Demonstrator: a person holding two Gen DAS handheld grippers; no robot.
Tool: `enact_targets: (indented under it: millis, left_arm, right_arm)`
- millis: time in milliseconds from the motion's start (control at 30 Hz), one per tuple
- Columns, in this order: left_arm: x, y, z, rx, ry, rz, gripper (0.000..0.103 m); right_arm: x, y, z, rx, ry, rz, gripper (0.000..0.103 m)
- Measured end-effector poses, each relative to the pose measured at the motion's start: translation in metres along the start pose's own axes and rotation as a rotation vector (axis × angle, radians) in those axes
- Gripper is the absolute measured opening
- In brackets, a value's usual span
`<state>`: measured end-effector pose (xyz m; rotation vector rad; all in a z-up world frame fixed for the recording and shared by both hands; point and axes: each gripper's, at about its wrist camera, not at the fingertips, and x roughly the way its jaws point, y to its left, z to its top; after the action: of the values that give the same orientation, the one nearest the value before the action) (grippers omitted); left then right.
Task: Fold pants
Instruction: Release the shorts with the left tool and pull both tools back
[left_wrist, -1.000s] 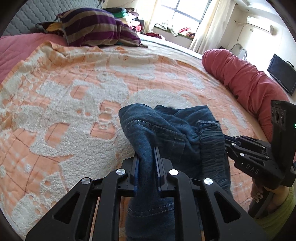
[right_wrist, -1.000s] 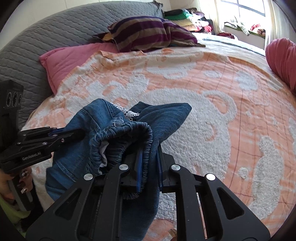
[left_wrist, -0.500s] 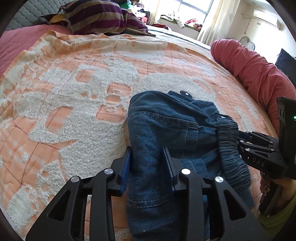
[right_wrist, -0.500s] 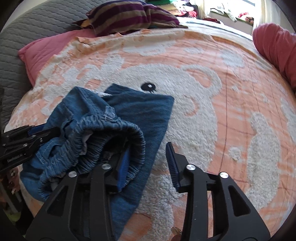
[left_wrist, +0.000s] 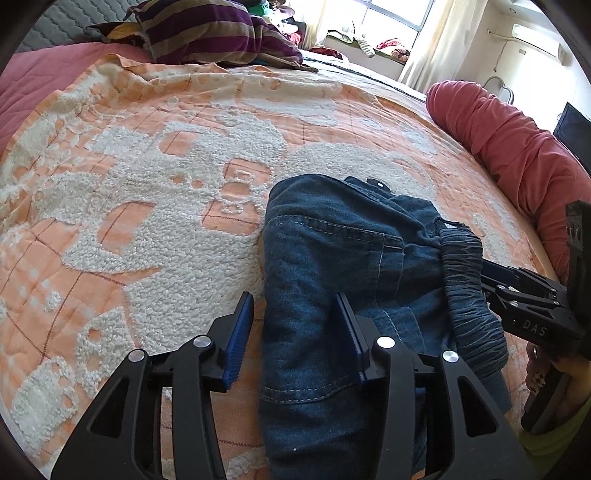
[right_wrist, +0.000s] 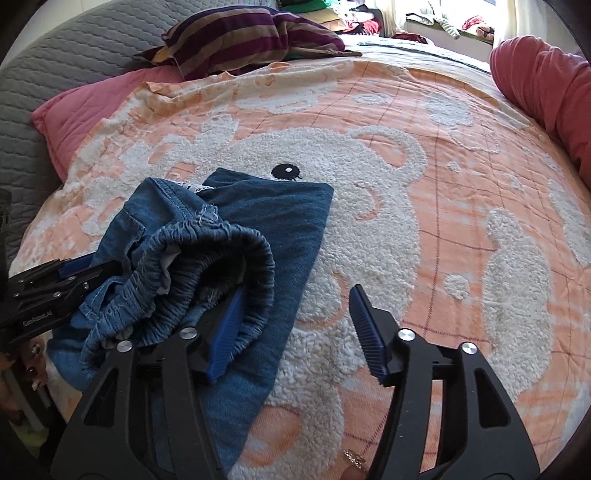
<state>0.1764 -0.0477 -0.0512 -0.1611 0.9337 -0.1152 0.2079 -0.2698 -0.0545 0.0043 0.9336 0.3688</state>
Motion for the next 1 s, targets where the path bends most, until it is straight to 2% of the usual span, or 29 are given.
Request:
enact_targets:
  millis: [100,267,467,533,600,667,733,767,1000]
  left_arm:
    - [-0.003,0.002,-0.001,-0.009,-0.001,-0.004,0.047]
    - [-0.011,0.004,-0.003,-0.02,-0.007,-0.009,0.054]
    - [-0.026,0.006,-0.003,-0.034,-0.024,-0.018,0.073]
    - [-0.032,0.006,-0.004,-0.031,-0.031,-0.017,0.074]
    - [-0.04,0.005,-0.005,-0.026,-0.043,-0.009,0.087]
    - [-0.049,0.003,-0.007,-0.016,-0.064,-0.003,0.087]
    - [-0.059,0.0,-0.009,-0.007,-0.079,0.002,0.097]
    - [-0.065,-0.001,-0.01,-0.002,-0.091,0.006,0.098]
    - [-0.101,-0.013,-0.023,0.044,-0.136,0.023,0.098]
  right_arm:
    - [-0.007,-0.003,-0.003,0.013,-0.017,-0.005,0.058]
    - [-0.02,-0.004,-0.005,0.019,-0.053,0.003,0.073]
    - [-0.043,-0.004,-0.007,0.026,-0.125,0.036,0.088]
    - [-0.053,-0.003,-0.009,0.032,-0.147,0.04,0.09]
    - [-0.063,-0.002,-0.011,0.036,-0.179,0.042,0.093]
    - [-0.077,0.0,-0.013,0.034,-0.213,0.034,0.094]
    - [-0.089,0.003,-0.016,0.028,-0.243,0.031,0.094]
    - [-0.095,0.005,-0.018,0.024,-0.253,0.028,0.094]
    - [-0.13,0.019,-0.033,-0.031,-0.309,-0.015,0.094]
